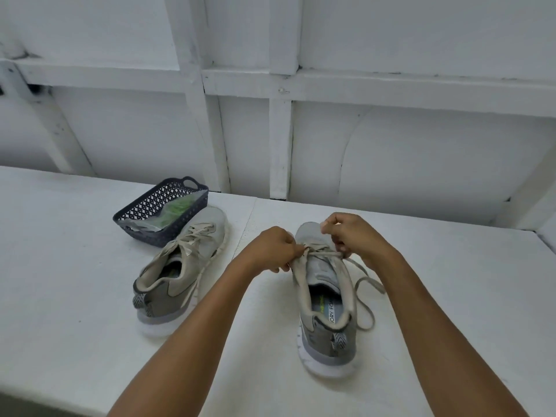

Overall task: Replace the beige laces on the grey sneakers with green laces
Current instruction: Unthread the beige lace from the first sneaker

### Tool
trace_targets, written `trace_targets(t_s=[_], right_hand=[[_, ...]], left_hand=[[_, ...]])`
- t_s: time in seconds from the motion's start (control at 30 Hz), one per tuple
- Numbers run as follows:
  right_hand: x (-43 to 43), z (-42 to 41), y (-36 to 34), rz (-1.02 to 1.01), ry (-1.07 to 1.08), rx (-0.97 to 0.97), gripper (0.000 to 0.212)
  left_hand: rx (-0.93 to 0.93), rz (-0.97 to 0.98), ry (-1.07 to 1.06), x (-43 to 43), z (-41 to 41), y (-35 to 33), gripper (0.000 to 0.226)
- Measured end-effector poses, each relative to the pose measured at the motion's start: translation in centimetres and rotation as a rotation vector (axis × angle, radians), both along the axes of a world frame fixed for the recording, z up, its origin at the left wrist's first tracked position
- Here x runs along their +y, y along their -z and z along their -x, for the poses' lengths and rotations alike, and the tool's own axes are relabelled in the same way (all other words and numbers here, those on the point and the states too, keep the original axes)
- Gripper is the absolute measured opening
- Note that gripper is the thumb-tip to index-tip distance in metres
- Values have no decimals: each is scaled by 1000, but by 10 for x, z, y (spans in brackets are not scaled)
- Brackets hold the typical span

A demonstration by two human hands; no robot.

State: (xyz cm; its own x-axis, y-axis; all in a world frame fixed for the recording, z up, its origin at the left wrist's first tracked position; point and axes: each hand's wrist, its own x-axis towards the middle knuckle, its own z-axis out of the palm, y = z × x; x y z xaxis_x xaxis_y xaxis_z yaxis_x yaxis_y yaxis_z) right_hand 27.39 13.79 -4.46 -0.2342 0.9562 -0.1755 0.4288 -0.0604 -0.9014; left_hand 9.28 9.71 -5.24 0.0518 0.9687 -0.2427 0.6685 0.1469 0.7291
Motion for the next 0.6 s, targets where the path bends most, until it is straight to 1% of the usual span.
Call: trace_targets(t_s=[0.07,0.1,0.13,0.2,0.23,0.27,0.3,0.33,0.4,0.43,0.47,0.5,0.53,0.6], right_hand=[[3,2,10,-85,-151,-285,24],[3,3,14,-111,-226,-384,30],[4,4,15,-126,-267,-444,33],[6,4,13,-156,-290,-467,27],[5,4,9,-158,-288,-408,21],[4,5,6,-134,-261,-287,17],[4,5,5,-94,-227,-117,15],[5,5,3,-58,-186,44,16],[9,2,-2,-11,-136,285,21],[11,1,-4,16,-118,371,22],[11,0,-4,37,-93,403,22],[10,0,-5,31,-72,351,21],[8,0,-1,-9,-78,224,20],[6,-2,8,-134,-176,-131,19]], left_hand=[[5,4,-15,-2,-1,-1,27],[9,3,-21,-3,-2,-1,27],[11,2,-24,-3,-3,-1,27],[15,0,-35,-3,-3,-2,28],[17,1,-40,-3,-3,-2,28],[21,1,-44,-3,-2,-2,28],[26,3,-47,-3,-1,-1,27],[25,4,-50,-3,-1,0,27],[18,2,-55,-3,0,1,27],[15,-6,-59,-3,0,2,27],[14,-17,-64,-4,1,4,28],[10,-26,-66,-4,2,4,29],[7,-21,-68,-5,3,6,29],[1,-7,-68,-6,4,9,29]])
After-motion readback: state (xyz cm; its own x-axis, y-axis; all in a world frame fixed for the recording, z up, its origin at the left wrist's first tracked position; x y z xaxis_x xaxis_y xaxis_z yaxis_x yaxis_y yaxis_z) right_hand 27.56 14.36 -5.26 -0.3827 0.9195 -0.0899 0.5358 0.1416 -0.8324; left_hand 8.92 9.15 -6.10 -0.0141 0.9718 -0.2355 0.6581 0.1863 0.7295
